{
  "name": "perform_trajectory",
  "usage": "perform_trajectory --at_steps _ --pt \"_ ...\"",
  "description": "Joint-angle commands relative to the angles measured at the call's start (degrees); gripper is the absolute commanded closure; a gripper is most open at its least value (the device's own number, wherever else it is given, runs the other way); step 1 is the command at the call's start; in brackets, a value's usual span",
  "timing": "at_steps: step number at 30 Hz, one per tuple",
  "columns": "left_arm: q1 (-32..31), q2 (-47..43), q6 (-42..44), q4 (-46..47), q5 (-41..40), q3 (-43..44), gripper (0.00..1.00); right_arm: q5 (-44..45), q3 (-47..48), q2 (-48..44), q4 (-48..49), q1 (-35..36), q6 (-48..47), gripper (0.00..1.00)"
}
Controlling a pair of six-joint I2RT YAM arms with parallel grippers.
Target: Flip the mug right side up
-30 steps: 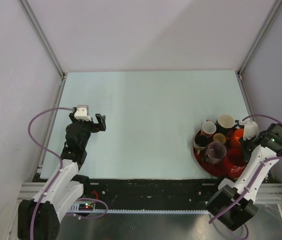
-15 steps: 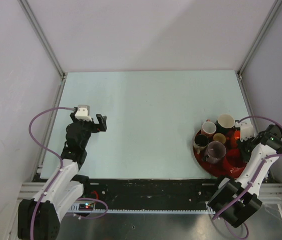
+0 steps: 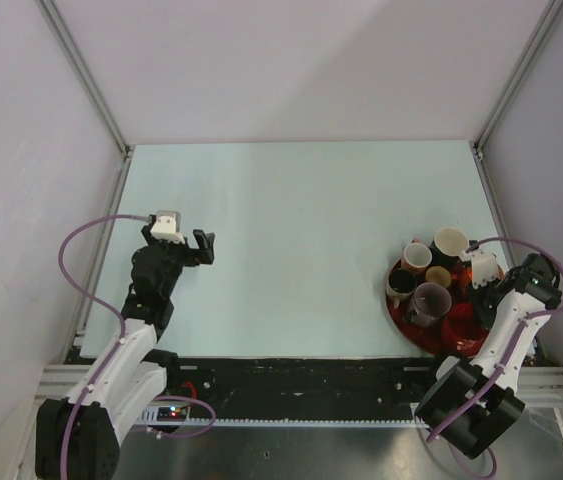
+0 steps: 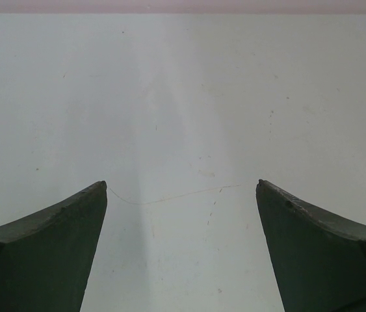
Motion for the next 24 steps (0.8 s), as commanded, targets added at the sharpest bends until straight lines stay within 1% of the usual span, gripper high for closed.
perform_trajectory --at_steps 1,8,16,24 --pt "0.5 -0.9 0.4 2.0 1.1 -0.4 0.0 0.7 -1.0 -1.8 2.1 0.4 -0.3 1.0" --pt "0.6 -1.2 0.7 1.9 1.1 -0.5 0.0 1.4 -1.6 -0.9 3.2 0.2 -0.5 1.0" --pt "0.5 -1.0 0.7 1.9 0.8 -0.1 0.0 -0.4 -2.8 -0.7 6.3 -1.6 -0.4 1.0" --pt "0.6 -1.0 0.6 1.9 1.3 0.0 0.0 -1.3 -4.9 -1.6 6.3 -1.7 -1.1 1.0"
